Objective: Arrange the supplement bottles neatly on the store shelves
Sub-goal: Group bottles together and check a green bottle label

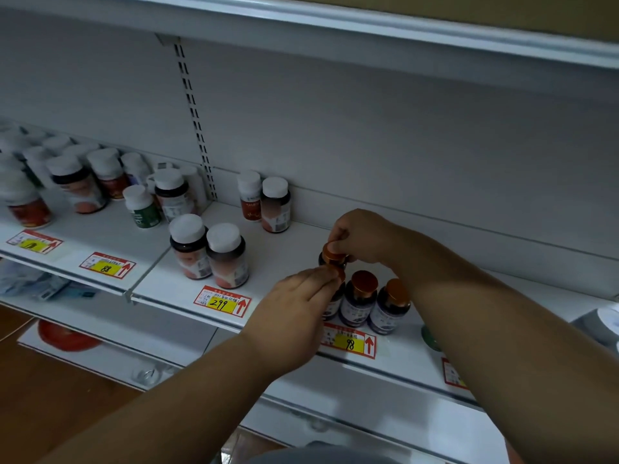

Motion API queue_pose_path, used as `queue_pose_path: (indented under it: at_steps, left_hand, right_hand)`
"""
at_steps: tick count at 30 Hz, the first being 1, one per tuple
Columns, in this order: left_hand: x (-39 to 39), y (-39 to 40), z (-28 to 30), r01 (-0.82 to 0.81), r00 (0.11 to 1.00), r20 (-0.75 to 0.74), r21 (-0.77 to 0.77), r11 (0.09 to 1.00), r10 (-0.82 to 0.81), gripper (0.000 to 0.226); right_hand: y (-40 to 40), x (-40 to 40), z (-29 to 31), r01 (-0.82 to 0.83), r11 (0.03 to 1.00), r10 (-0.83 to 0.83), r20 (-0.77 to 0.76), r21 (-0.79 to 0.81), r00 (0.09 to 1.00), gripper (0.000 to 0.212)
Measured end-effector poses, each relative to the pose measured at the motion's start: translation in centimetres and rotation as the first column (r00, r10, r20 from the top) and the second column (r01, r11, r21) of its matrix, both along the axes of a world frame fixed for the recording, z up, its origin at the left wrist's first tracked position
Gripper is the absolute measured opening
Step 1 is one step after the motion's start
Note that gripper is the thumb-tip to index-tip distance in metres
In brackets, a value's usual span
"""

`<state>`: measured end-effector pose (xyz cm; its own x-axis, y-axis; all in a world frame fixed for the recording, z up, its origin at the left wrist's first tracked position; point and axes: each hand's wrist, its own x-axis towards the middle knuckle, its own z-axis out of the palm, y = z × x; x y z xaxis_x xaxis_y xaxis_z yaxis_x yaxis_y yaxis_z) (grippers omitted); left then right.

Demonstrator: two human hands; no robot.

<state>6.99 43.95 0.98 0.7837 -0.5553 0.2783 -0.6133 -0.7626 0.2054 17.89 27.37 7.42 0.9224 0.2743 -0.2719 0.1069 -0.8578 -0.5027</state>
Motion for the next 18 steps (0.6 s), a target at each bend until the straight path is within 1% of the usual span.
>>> queue_pose_path:
  at_steps: [3, 6, 8, 11, 14, 16, 18]
  left_hand:
    - [-0.1, 0.0, 0.0, 0.005, 1.0, 0.011, 0.017, 1.0, -0.005, 0.061]
    - [0.0, 0.3, 0.4, -0.001, 1.0, 0.016, -0.044, 0.999, 0.002, 0.062]
    - [0.2, 0.9, 1.0, -0.034, 0.999, 0.034, -0.099, 0.995, 0.038, 0.06]
    - [1.3, 2.4, 2.1, -0.107, 0.991, 0.059, -0.161, 0.981, 0.118, 0.055]
    - [2.8, 4.7, 3.4, -0.174, 0.98, 0.057, -0.209, 0.962, 0.19, 0.054]
    - [3.8, 6.7, 4.3, -0.194, 0.974, 0.067, -0.236, 0.952, 0.215, 0.051]
    - [5.0, 8.8, 5.0, -0.184, 0.972, 0.09, -0.279, 0.943, 0.216, 0.048]
  right_hand:
    - [0.2, 0.2, 0.4, -0.011, 0.999, 0.01, -0.033, -0.04, 0.999, 0.013]
    - [0.5, 0.5, 0.8, -0.013, 0.997, 0.011, -0.038, -0.073, 0.999, 0.019]
    - [1.0, 0.9, 1.0, -0.016, 0.995, 0.019, 0.027, -0.095, 0.999, 0.024]
    - [2.7, 1.4, 1.5, -0.029, 0.996, 0.041, 0.144, -0.083, 0.989, 0.03]
    - [5.3, 2.0, 1.8, -0.021, 0.998, 0.038, 0.273, -0.065, 0.961, 0.026]
    - [7.2, 3.1, 1.5, -0.001, 0.999, 0.015, 0.315, -0.044, 0.949, 0.032]
    - [9.1, 5.0, 0.7, 0.061, 0.998, -0.048, 0.329, -0.027, 0.943, 0.042]
